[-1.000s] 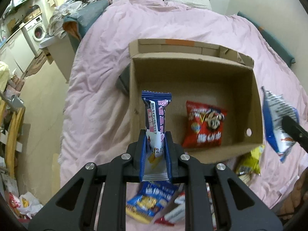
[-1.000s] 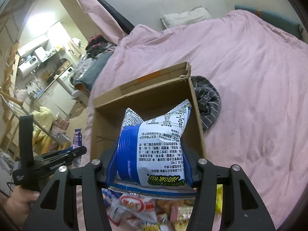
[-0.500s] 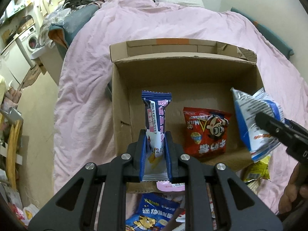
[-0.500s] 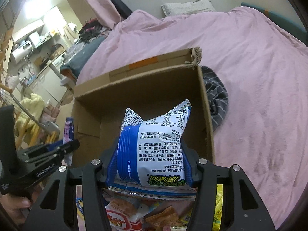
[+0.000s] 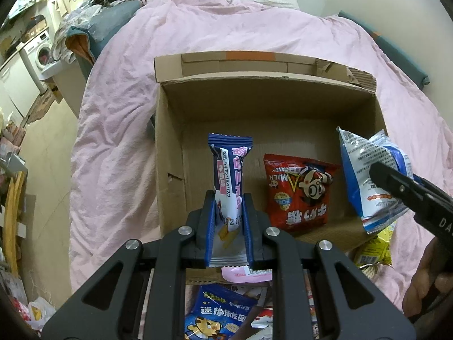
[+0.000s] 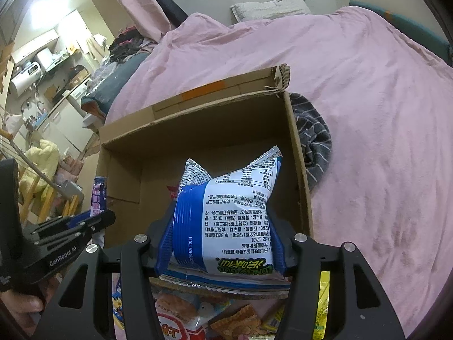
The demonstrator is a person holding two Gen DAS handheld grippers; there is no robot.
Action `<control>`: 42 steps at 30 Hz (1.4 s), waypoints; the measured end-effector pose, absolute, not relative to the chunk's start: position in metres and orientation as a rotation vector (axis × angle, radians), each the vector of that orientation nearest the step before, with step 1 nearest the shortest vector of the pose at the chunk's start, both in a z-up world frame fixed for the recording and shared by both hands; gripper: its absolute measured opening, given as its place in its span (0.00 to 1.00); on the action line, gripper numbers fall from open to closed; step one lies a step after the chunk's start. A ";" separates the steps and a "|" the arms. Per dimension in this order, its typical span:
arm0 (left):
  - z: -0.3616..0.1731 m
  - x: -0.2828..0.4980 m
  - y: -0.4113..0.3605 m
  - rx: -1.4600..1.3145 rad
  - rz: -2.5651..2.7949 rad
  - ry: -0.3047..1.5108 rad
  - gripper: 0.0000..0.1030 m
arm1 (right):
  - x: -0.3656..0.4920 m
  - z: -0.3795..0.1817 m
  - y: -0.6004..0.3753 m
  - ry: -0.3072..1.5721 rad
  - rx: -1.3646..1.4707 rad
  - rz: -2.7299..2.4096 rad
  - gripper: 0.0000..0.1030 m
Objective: Organize snacks
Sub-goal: 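Carry both items over the box and open both grippers to drop them, then withdraw both grippers from the box toward the remaining snacks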
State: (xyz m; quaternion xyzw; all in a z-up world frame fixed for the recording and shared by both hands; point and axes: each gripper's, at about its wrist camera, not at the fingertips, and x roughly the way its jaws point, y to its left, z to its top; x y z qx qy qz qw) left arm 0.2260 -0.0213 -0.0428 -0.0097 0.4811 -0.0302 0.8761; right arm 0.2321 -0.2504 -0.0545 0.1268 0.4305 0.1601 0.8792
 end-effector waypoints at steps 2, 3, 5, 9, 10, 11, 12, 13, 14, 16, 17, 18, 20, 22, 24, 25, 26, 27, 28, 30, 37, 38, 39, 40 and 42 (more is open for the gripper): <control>-0.043 0.226 -0.022 -0.023 -0.064 1.005 0.15 | 0.230 -0.054 -0.253 0.893 0.280 0.342 0.71; -0.042 0.226 -0.022 -0.028 -0.065 1.008 0.15 | 0.228 -0.053 -0.254 0.886 0.288 0.343 0.81; -0.043 0.226 -0.020 -0.040 -0.066 1.015 0.15 | 0.227 -0.050 -0.257 0.864 0.293 0.342 0.86; -0.043 0.225 -0.019 -0.045 -0.065 1.015 0.15 | 0.227 -0.048 -0.261 0.853 0.311 0.343 0.89; -0.043 0.225 -0.019 -0.045 -0.064 1.016 0.15 | 0.228 -0.048 -0.261 0.858 0.314 0.344 0.89; -0.043 0.225 -0.019 -0.047 -0.065 1.017 0.15 | 0.228 -0.049 -0.261 0.863 0.317 0.346 0.89; -0.043 0.225 -0.019 -0.051 -0.067 1.018 0.15 | 0.228 -0.049 -0.262 0.865 0.320 0.348 0.89; -0.042 0.224 -0.019 -0.053 -0.068 1.019 0.16 | 0.228 -0.049 -0.261 0.865 0.320 0.349 0.89; -0.042 0.224 -0.019 -0.054 -0.069 1.020 0.16 | 0.228 -0.048 -0.261 0.863 0.319 0.351 0.89; -0.042 0.224 -0.018 -0.052 -0.069 1.020 0.17 | 0.228 -0.047 -0.260 0.861 0.315 0.355 0.89; -0.042 0.224 -0.018 -0.054 -0.073 1.020 0.24 | 0.228 -0.047 -0.260 0.860 0.311 0.356 0.89; -0.041 0.223 -0.017 -0.060 -0.079 1.017 0.31 | 0.228 -0.047 -0.259 0.861 0.309 0.356 0.89; -0.038 0.221 -0.016 -0.075 -0.083 1.001 0.61 | 0.228 -0.047 -0.259 0.862 0.310 0.359 0.89; -0.034 0.219 -0.014 -0.090 -0.083 0.980 0.74 | 0.228 -0.047 -0.259 0.864 0.312 0.361 0.89; -0.031 0.218 -0.014 -0.089 -0.077 0.966 0.76 | 0.229 -0.047 -0.259 0.864 0.311 0.360 0.89; -0.031 0.218 -0.014 -0.088 -0.076 0.964 0.76 | 0.229 -0.047 -0.259 0.864 0.311 0.360 0.89; -0.031 0.218 -0.013 -0.090 -0.076 0.964 0.76 | 0.229 -0.047 -0.259 0.864 0.312 0.360 0.89; -0.031 0.218 -0.013 -0.094 -0.076 0.966 0.76 | 0.229 -0.047 -0.258 0.864 0.312 0.361 0.89; -0.031 0.218 -0.013 -0.101 -0.075 0.968 0.76 | 0.228 -0.047 -0.258 0.864 0.313 0.362 0.89; -0.032 0.218 -0.011 -0.114 -0.073 0.974 0.76 | 0.226 -0.047 -0.258 0.861 0.313 0.359 0.89; -0.027 0.208 -0.009 -0.100 -0.063 0.939 0.76 | 0.218 -0.039 -0.259 0.838 0.318 0.365 0.89; -0.024 0.206 -0.009 -0.099 -0.064 0.926 0.76 | 0.217 -0.038 -0.260 0.838 0.323 0.365 0.89; -0.022 0.203 -0.008 -0.092 -0.059 0.911 0.76 | 0.216 -0.038 -0.260 0.839 0.327 0.363 0.89; -0.018 0.201 -0.009 -0.084 -0.052 0.895 0.76 | 0.215 -0.037 -0.262 0.840 0.333 0.361 0.89; -0.011 0.195 -0.008 -0.085 -0.050 0.860 0.76 | 0.212 -0.036 -0.265 0.839 0.344 0.360 0.89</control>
